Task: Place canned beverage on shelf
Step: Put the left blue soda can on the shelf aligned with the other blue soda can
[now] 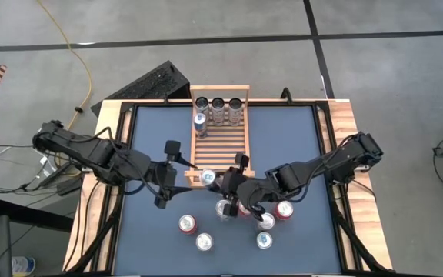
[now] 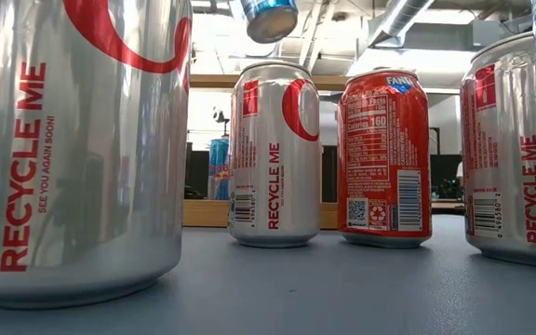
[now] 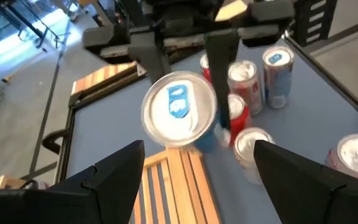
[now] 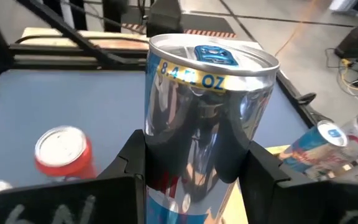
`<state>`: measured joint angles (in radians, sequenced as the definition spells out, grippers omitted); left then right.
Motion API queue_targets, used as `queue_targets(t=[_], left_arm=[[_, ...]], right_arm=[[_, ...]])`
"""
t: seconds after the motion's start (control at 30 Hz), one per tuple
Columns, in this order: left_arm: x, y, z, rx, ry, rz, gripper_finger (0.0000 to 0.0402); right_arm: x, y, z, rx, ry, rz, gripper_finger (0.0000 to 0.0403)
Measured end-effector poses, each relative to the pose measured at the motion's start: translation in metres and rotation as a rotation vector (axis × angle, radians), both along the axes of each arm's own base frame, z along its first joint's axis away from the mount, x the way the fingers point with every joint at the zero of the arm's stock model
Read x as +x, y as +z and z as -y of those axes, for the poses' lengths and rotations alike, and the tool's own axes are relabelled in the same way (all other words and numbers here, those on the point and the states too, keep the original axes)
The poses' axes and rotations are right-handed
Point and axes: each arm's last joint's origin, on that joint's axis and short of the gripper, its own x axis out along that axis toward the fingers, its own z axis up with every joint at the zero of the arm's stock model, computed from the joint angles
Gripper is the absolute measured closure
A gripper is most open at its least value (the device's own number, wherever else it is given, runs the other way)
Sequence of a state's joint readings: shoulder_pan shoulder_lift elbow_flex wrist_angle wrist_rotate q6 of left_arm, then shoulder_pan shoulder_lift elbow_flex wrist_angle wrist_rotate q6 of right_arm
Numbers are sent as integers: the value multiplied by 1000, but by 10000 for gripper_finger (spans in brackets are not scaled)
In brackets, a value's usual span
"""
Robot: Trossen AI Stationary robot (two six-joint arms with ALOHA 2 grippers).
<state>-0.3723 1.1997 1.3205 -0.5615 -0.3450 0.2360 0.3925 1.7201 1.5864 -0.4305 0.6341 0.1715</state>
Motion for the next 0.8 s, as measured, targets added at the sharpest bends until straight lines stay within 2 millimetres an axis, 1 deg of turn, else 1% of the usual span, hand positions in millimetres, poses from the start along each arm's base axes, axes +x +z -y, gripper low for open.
queue_targets(t=[0.2, 0.47, 0.6, 0.8], left_arm=[[0, 1, 0, -5, 1, 7, 109], [13, -6, 2, 24, -13, -9, 109], [17, -8, -1, 43, 30, -10, 109], [19, -5, -5, 5, 11, 21, 109]], right_arm=[[1, -1, 2, 9, 1, -2, 256], [2, -1, 2, 23, 15, -3, 256], [2, 0, 2, 25, 16, 0, 256], [2, -1, 2, 24, 16, -1, 256]])
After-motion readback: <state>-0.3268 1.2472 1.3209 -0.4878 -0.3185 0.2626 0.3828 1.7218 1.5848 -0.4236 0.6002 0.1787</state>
